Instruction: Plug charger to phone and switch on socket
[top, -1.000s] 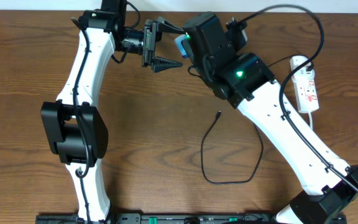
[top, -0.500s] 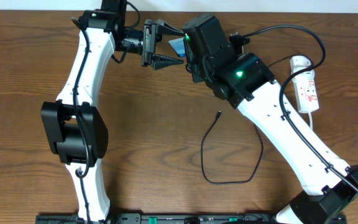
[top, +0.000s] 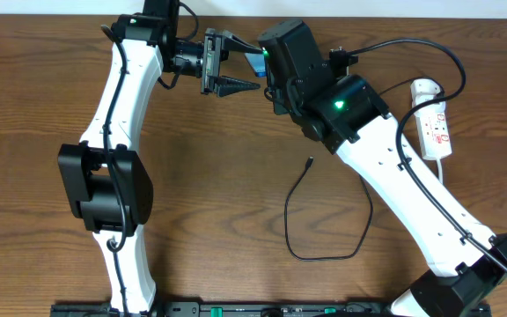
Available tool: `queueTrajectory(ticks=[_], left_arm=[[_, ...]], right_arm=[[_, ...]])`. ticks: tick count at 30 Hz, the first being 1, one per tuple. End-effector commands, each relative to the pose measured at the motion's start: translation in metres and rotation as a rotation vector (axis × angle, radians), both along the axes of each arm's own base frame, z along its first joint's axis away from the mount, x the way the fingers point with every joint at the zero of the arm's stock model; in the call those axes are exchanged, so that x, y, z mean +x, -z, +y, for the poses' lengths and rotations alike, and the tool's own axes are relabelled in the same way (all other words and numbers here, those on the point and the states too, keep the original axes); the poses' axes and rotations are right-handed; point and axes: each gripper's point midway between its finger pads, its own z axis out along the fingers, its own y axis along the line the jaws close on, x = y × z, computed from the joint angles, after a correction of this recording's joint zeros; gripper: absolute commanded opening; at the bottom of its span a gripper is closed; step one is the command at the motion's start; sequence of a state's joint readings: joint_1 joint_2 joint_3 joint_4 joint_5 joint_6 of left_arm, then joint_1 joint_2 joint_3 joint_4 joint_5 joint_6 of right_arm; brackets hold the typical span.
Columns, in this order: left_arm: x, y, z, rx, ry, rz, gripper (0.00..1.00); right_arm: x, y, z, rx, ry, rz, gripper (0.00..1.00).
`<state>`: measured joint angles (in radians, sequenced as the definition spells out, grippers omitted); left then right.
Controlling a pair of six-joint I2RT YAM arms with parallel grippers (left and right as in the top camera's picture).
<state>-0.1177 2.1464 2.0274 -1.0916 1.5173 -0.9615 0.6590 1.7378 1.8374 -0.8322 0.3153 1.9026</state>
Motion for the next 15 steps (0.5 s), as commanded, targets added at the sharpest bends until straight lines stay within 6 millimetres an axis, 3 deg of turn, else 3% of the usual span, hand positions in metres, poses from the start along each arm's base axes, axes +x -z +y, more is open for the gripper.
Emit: queueTrajectory(ticks=[1,12,15], left_arm=[[-0.0052,-0.0173,0.0021,-0.003,-0.006,-0.019,0.59],[-0.0052,-0.0173,0.0021,-0.004,-0.006,-0.017,0.58],[-0.0052,-0.0173,0.0021,-0.003,-0.006,-0.013,0.52]], right_arm=[[-0.0074,-0.0327,-0.0021,0.057,0.035,-0.068,0.01],[-0.0091,-0.0324,0.0024,0.093,0.037,-0.056,0.02],[-0.011,-0.0316,0.0067,0.121,0.028,-0.041,0.02]])
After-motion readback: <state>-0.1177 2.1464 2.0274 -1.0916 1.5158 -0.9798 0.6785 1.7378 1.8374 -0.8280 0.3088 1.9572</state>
